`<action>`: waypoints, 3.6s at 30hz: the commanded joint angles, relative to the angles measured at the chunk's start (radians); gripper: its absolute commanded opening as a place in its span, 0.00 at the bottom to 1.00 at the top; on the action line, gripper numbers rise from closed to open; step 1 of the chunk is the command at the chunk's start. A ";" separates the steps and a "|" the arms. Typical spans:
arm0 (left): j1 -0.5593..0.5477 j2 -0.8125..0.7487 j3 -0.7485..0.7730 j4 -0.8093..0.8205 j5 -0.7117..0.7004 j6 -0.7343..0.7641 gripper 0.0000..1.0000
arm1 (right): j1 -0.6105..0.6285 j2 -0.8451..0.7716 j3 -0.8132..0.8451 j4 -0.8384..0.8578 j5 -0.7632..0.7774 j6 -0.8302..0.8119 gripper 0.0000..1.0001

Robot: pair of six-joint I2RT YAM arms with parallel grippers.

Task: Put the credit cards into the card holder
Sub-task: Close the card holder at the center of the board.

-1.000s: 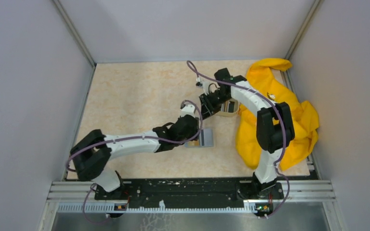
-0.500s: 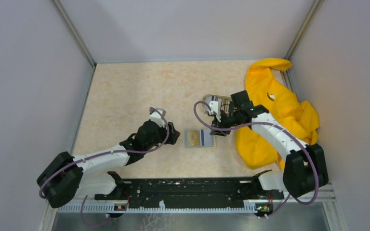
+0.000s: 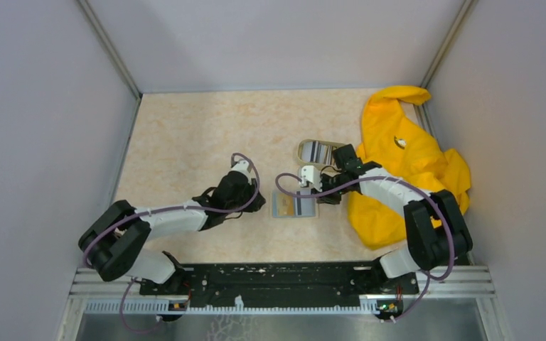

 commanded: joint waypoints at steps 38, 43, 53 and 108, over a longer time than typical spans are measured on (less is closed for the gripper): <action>-0.003 0.568 0.220 0.903 0.678 -0.506 0.00 | -0.118 0.215 0.193 0.096 -0.062 0.579 0.00; -0.019 0.636 0.288 0.902 0.669 -0.533 0.20 | -0.156 0.180 0.172 0.115 -0.085 0.590 0.04; -0.027 0.565 0.379 0.814 0.652 -0.449 0.54 | -0.197 0.162 0.193 0.110 -0.219 0.656 0.07; 0.008 0.273 -0.042 0.595 0.445 -0.145 0.56 | 0.038 0.325 0.258 -0.036 0.125 0.503 0.14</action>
